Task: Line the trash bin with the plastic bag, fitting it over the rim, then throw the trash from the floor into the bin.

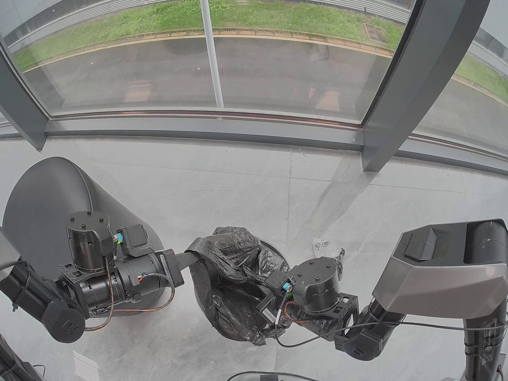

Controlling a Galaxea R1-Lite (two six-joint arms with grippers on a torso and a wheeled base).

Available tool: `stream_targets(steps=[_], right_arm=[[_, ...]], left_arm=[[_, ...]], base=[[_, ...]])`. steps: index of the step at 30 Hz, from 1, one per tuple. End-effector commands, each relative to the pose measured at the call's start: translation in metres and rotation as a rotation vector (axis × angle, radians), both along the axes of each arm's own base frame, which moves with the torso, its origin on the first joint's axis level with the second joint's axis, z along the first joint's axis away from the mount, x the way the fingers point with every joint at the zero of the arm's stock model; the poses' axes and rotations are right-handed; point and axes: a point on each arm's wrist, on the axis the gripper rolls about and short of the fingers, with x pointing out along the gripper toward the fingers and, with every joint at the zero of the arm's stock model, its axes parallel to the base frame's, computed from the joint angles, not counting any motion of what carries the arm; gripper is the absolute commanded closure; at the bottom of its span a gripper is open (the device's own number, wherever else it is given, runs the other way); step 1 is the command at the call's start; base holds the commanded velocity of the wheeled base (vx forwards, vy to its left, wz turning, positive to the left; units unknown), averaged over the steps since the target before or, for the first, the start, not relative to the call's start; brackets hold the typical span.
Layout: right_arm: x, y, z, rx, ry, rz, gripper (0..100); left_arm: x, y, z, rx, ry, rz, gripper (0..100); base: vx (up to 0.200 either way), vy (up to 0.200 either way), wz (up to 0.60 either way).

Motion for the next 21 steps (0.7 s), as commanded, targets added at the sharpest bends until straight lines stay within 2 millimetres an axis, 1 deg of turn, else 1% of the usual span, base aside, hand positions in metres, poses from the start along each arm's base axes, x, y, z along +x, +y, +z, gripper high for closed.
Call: stream_targets(steps=[1,6,12,14,16,21], right_arm=[[0.001,0.0,0.001,0.003,-0.003,-0.003,100],[0.0,-0.001,0.005,0.011,-0.011,-0.004,100],[0.0,-0.002,0.022,0.043,-0.041,-0.009,100],[0.001,-0.004,0.025,0.047,-0.044,-0.012,100],[0.001,-0.005,0.029,0.058,-0.053,-0.015,100],[0.002,-0.007,0.032,0.068,-0.056,-0.022,100]], left_arm=[[0.0,0.0,0.0,0.0,0.002,0.0,100],[0.0,0.0,-0.001,0.004,0.004,-0.001,100],[0.0,0.0,-0.009,0.048,0.0,-0.011,100],[0.002,0.0,-0.011,0.067,-0.006,-0.007,100],[0.004,0.001,-0.014,0.112,-0.02,0.028,100],[0.006,0.001,-0.027,0.238,-0.05,0.059,100]], base=[[0.0,0.0,0.0],[0.0,0.0,0.0],[0.0,0.0,0.0],[0.0,0.0,0.0],[0.0,0.0,0.0],[0.0,0.0,0.0]])
